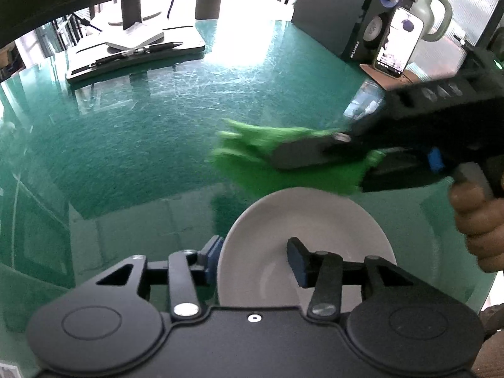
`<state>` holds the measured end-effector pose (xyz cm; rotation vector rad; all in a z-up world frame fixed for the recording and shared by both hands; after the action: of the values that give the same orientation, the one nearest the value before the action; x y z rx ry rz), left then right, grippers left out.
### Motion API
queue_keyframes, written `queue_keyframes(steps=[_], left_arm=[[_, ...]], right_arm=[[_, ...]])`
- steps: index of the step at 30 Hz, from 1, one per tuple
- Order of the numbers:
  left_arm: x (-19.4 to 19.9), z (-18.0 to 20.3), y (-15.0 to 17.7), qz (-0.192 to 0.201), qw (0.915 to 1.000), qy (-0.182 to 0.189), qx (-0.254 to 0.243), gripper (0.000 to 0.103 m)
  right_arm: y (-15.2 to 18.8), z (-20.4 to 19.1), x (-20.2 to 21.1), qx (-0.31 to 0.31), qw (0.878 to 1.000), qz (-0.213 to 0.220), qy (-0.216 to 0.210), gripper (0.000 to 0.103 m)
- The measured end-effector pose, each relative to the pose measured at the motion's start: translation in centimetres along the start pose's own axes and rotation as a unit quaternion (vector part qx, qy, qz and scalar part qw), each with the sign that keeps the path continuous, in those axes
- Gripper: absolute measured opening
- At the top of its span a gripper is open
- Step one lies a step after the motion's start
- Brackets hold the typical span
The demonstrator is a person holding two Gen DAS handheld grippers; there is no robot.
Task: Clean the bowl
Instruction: 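Sweep the cloth over the bowl's rim again with the right gripper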
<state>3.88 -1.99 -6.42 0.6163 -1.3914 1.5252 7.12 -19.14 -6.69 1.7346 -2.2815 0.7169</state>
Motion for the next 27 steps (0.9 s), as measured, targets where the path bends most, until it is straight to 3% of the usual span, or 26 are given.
queue_keyframes(steps=[6, 15, 27], left_arm=[[-0.1, 0.1, -0.1, -0.008, 0.9999, -0.001, -0.006, 0.046], [-0.4, 0.3, -0.5, -0.029, 0.9994, -0.013, -0.013, 0.052], [-0.5, 0.3, -0.4, -0.034, 0.9992, -0.012, -0.02, 0.054]], right_arm=[[2.4, 1.5, 3.0, -0.022, 1.0, 0.009, 0.007, 0.019], [0.0, 0.1, -1.6, -0.001, 0.999, 0.03, -0.039, 0.02], [1.5, 1.6, 2.0, -0.018, 0.999, 0.035, -0.025, 0.02]])
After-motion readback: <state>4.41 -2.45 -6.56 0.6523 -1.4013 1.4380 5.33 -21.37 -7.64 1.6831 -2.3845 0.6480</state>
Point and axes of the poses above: each gripper's, at about its wrist camera, not at the fingertips, and x roughly against the way its jaws point, z to its right, y to its underside, the point moved 6 cm from there along -x, roughly the way its jaws point, and after that the axes turned 8 degrees about x, right-handed, at the moved point
